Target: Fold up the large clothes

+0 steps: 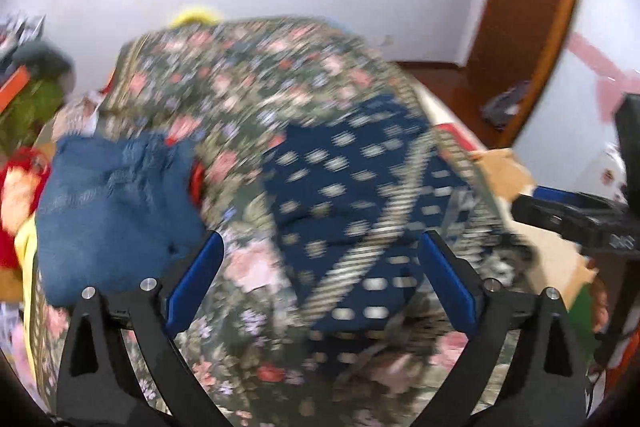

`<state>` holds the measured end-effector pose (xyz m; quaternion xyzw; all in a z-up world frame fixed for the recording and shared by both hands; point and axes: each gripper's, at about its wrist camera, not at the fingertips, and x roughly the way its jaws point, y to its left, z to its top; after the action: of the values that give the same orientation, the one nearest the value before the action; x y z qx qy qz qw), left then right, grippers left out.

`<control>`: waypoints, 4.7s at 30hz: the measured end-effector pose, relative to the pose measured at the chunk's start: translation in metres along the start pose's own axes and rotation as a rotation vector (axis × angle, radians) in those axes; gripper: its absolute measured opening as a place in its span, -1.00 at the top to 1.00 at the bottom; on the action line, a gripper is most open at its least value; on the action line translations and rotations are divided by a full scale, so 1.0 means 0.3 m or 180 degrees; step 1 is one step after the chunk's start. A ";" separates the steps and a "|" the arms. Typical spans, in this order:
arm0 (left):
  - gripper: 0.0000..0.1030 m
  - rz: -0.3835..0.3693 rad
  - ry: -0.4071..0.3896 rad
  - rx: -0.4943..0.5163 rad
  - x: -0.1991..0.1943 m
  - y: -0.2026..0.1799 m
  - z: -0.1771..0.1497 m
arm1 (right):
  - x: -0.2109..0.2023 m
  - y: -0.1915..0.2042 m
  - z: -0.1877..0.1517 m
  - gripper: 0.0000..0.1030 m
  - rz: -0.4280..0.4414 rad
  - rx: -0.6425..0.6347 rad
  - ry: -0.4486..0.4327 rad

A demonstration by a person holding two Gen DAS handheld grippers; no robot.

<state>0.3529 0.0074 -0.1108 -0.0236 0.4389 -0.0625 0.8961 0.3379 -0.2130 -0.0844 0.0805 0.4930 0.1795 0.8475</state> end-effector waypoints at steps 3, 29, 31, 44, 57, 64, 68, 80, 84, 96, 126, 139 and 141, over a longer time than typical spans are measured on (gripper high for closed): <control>-0.90 -0.0081 0.0261 -0.0082 0.090 0.041 -0.027 | 0.093 0.007 -0.017 -0.85 0.0009 -0.0055 0.0212; -1.00 0.0278 0.0227 0.0155 -0.013 0.089 -0.184 | -0.002 -0.132 -0.234 -0.92 -0.0348 -0.0333 0.0467; -1.00 0.0269 0.0176 0.0032 -0.021 0.126 -0.158 | -0.032 -0.110 -0.207 -0.92 -0.0306 -0.0369 0.0359; -1.00 -0.0832 0.0611 -0.0652 0.202 0.187 -0.010 | 0.091 -0.081 -0.080 -0.92 0.0396 0.0290 0.0276; -1.00 -0.1577 0.1042 -0.1166 0.486 0.148 0.034 | 0.333 -0.211 -0.076 -0.93 0.0897 0.0825 0.0899; -0.94 -0.1778 0.1111 -0.1326 0.520 0.167 0.040 | 0.339 -0.197 -0.064 -0.67 0.1160 0.0923 0.0983; -0.70 -0.1676 0.1097 -0.1234 0.475 0.165 0.051 | 0.319 -0.174 -0.048 -0.02 0.1144 0.0885 0.0984; -0.49 -0.1648 0.0516 -0.0997 0.116 0.240 0.149 | 0.111 0.091 0.064 0.38 0.1004 0.0442 0.0655; -0.49 -0.1572 0.0245 -0.0941 -0.012 0.329 0.208 | 0.053 0.260 0.127 0.38 0.1055 0.0239 0.0481; -0.49 -0.1136 -0.0198 -0.1154 -0.231 0.779 0.237 | 0.194 0.670 0.227 0.38 0.1321 -0.0251 0.0322; -0.60 0.0334 -0.0132 -0.1220 -0.140 1.013 0.038 | 0.393 0.816 0.127 -0.11 0.0451 -0.1022 0.0164; -0.60 0.0518 -0.1227 -0.0646 -0.823 0.616 -0.043 | -0.271 0.914 -0.027 -0.14 0.0736 -0.1396 -0.0916; -0.60 0.0519 -0.1413 -0.0600 -0.912 0.556 -0.073 | -0.375 0.914 -0.065 -0.21 0.0796 -0.1411 -0.1152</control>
<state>0.1847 0.2093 0.0739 -0.0847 0.2357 0.0579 0.9664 0.2086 -0.0039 0.0826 -0.0155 0.2692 0.3682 0.8898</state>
